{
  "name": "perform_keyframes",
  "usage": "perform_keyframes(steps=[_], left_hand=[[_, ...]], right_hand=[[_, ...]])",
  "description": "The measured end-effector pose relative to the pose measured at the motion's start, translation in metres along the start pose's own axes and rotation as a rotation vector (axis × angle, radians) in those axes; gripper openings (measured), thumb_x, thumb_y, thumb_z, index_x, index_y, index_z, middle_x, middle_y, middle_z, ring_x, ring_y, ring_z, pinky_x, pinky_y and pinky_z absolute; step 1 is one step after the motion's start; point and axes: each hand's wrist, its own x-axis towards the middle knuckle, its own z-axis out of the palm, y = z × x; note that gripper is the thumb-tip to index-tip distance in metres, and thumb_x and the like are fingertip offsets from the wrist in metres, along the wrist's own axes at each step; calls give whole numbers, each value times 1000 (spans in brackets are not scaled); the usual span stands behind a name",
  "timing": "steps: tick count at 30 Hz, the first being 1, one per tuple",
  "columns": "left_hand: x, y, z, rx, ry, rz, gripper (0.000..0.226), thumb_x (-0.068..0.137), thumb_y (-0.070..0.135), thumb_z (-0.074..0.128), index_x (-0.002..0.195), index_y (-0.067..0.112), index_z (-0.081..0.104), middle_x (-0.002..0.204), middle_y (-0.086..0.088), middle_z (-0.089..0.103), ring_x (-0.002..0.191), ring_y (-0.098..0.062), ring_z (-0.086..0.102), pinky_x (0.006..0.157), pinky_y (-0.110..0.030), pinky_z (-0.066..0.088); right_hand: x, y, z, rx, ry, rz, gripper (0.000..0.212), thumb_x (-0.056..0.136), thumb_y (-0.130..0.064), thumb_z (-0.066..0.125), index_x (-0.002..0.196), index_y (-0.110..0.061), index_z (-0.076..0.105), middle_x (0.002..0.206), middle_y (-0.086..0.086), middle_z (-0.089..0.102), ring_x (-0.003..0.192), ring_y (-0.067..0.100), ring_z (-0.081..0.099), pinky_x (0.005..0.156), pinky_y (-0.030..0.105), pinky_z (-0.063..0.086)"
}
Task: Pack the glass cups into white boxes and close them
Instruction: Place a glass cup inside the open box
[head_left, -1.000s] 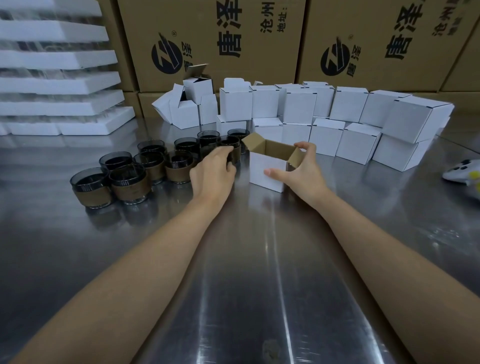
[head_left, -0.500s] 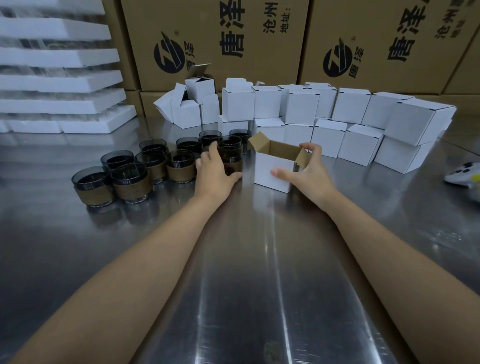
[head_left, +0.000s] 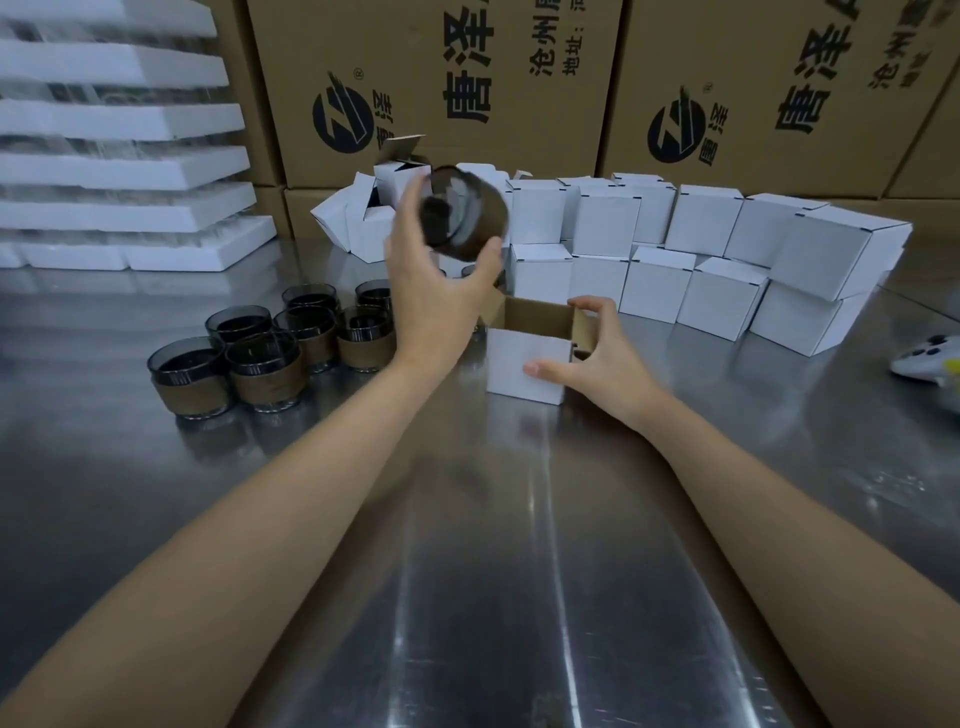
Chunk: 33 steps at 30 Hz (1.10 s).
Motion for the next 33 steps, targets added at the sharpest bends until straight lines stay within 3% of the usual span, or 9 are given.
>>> perform_keyframes(steps=[3, 6, 10, 15, 20, 23, 26, 29, 33], left_hand=[[10, 12, -2, 54, -383, -29, 81, 79, 32, 75, 148, 32, 31, 138, 10, 45, 128, -7, 41, 104, -24, 39], [9, 8, -3, 312, -625, -7, 77, 80, 39, 71, 146, 42, 32, 142, 9, 47, 133, -14, 40, 109, -33, 29], [6, 5, -2, 545, -694, 67, 69, 86, 44, 63, 147, 42, 32, 128, 2, 53, 123, -17, 42, 94, -29, 15], [10, 6, -2, 760, -832, 163, 60, 93, 54, 44, 149, 39, 29, 111, 1, 50, 115, -18, 39, 92, -32, 15], [6, 3, -1, 840, -955, 154, 53, 100, 51, 27, 150, 36, 28, 130, -2, 46, 130, -18, 28, 104, -39, 11], [2, -1, -2, 811, -1008, 129, 46, 102, 49, 22, 137, 36, 50, 130, 6, 40, 124, -13, 24, 107, -38, 13], [0, -3, 0, 785, -992, 116, 47, 102, 49, 24, 112, 32, 66, 116, 10, 38, 108, -9, 22, 99, -33, 15], [-4, -8, 3, 665, -887, 25, 42, 101, 48, 31, 106, 23, 64, 97, 17, 34, 88, -3, 14, 89, -29, 15], [-19, -22, -3, 231, -443, 27, 47, 102, 33, 26, 119, 15, 66, 116, 6, 47, 115, -11, 34, 102, -27, 27]], right_hand=[[-2, -5, 4, -10, -47, -19, 95, 49, -62, 84, 125, -38, 32, 118, -11, 55, 109, 12, 59, 98, 36, 50], [-2, -6, 4, 3, -49, -22, 95, 49, -58, 85, 126, -36, 34, 117, -13, 56, 108, 10, 59, 94, 32, 50], [-2, -5, 4, 39, -56, -24, 85, 62, -35, 91, 126, -30, 36, 120, -11, 55, 110, 10, 59, 93, 29, 50], [-4, -7, 3, 49, -76, -21, 88, 60, -39, 89, 128, -27, 35, 120, -9, 56, 110, 9, 58, 91, 27, 50], [-4, -7, 4, 46, -77, -17, 86, 62, -38, 88, 129, -27, 35, 119, -6, 57, 112, 16, 57, 92, 28, 49], [-4, -7, 4, 42, -76, -15, 87, 60, -40, 87, 128, -29, 34, 122, -3, 55, 110, 13, 56, 89, 22, 49], [-3, -7, 3, 40, -91, -15, 88, 60, -43, 86, 129, -31, 32, 122, -4, 54, 109, 12, 55, 87, 21, 49], [-2, -4, 2, 34, -96, -11, 86, 64, -38, 88, 129, -32, 32, 124, -3, 52, 109, 10, 55, 90, 23, 48], [-1, -2, 0, 44, -75, -10, 84, 65, -37, 88, 130, -35, 34, 120, -16, 51, 102, -15, 51, 81, 8, 42]])
